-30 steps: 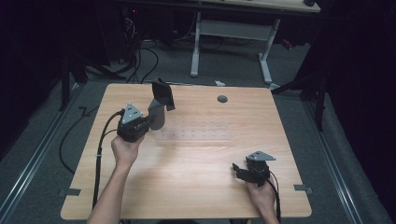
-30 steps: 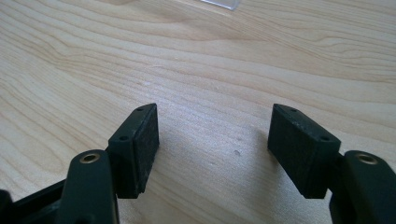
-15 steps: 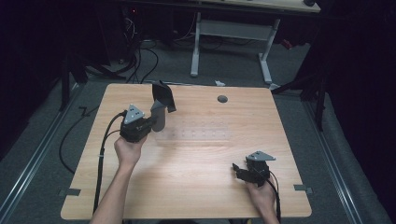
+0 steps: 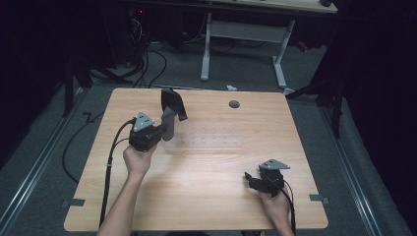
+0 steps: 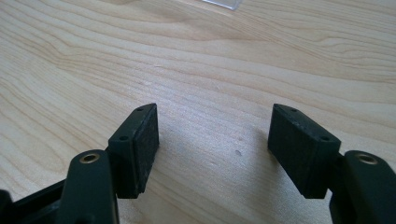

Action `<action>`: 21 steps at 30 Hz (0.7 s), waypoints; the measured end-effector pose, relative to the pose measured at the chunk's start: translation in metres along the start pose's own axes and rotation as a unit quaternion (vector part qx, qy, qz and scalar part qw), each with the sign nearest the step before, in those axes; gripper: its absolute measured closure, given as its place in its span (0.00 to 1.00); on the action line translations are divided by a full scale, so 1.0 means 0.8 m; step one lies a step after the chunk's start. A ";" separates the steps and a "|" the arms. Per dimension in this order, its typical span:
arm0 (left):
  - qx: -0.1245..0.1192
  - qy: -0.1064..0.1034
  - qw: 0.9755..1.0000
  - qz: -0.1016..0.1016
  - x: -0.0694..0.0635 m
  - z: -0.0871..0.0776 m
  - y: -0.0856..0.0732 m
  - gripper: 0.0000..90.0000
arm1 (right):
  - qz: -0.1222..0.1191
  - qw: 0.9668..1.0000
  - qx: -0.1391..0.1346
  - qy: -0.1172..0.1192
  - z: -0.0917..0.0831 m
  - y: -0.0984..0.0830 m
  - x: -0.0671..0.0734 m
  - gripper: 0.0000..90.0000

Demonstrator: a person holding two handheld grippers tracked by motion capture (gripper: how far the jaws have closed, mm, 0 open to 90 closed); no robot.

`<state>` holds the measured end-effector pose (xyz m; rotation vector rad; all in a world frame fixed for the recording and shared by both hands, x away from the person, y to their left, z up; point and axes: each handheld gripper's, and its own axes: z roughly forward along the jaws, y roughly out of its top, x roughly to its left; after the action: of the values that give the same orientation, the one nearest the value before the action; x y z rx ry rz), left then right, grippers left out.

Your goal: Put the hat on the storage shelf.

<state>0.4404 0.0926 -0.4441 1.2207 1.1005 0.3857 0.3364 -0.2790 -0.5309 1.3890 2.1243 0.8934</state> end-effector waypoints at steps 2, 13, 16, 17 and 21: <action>-0.002 0.000 1.000 -0.004 0.001 0.000 -0.001 0.97 | -0.001 1.000 0.000 0.000 0.000 0.000 0.000 0.38; 0.006 0.001 1.000 -0.014 0.007 -0.006 -0.009 0.97 | -0.001 1.000 -0.001 0.000 0.000 0.000 0.000 0.38; 0.009 0.003 1.000 -0.015 0.009 -0.009 -0.011 0.97 | -0.001 1.000 -0.001 0.000 0.000 0.000 0.000 0.38; 0.010 0.004 1.000 -0.015 0.010 -0.010 -0.012 0.97 | -0.001 1.000 -0.001 0.000 0.000 0.000 0.000 0.38; 0.014 0.006 1.000 -0.017 0.012 -0.013 -0.013 0.97 | -0.001 1.000 -0.001 0.000 0.000 0.000 0.000 0.38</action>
<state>0.4330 0.1019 -0.4575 1.2242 1.1391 0.3542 0.3365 -0.2790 -0.5311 1.3852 2.1237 0.8945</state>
